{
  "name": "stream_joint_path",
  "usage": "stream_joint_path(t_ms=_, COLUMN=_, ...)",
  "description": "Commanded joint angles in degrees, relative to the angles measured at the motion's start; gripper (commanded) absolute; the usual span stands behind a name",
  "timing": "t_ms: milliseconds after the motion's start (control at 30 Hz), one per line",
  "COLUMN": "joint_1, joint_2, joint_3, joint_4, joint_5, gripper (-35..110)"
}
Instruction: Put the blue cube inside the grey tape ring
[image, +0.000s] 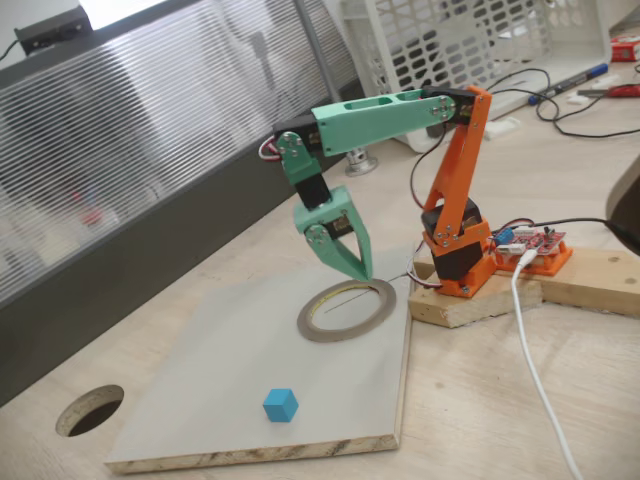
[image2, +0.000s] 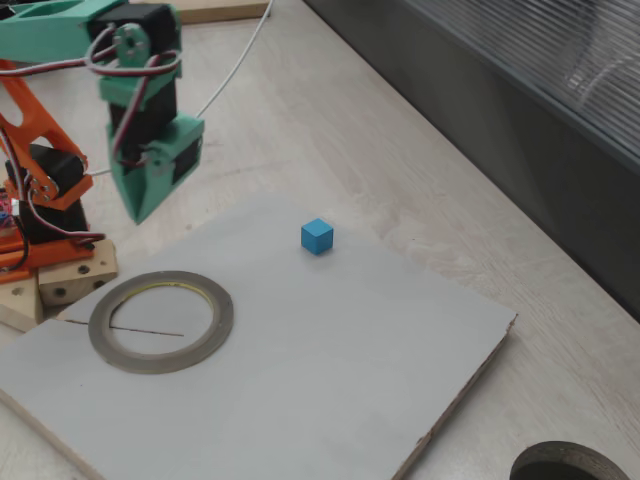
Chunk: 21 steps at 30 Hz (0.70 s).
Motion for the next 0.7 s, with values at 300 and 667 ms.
stream_joint_path(t_ms=300, joint_1=-16.26, joint_2=-0.53, joint_3=-0.79, joint_4=0.35, joint_5=0.62, gripper=-2)
stream_joint_path(t_ms=667, joint_1=-16.17, joint_2=-36.83, joint_3=-40.61, joint_4=0.35, joint_5=0.62, gripper=-2)
